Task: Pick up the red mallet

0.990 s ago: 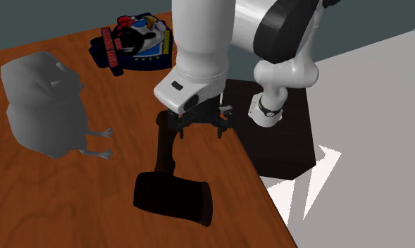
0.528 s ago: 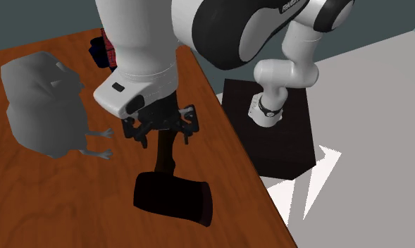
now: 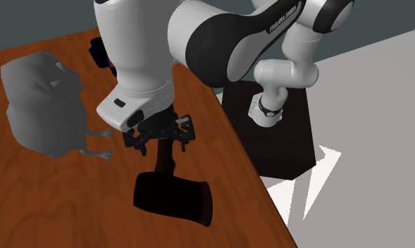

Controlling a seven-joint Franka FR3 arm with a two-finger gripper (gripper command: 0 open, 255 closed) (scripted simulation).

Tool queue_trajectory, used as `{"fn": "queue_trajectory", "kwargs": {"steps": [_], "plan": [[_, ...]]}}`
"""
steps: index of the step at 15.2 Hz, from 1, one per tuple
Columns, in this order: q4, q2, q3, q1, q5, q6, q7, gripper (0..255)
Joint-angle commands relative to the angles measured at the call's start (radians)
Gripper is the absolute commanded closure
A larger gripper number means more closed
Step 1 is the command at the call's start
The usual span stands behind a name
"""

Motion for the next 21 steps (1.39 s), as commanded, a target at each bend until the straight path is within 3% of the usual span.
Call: {"fn": "queue_trajectory", "kwargs": {"steps": [1,2,11,21], "plan": [[-0.015,-0.004,0.002,0.002,-0.003,0.013,0.002,0],[-0.013,-0.004,0.002,0.002,-0.003,0.011,0.002,255],[-0.015,-0.004,0.002,0.002,-0.003,0.013,0.001,255],[0.188,0.067,-0.020,-0.021,0.051,-0.144,-0.013,255]]}}
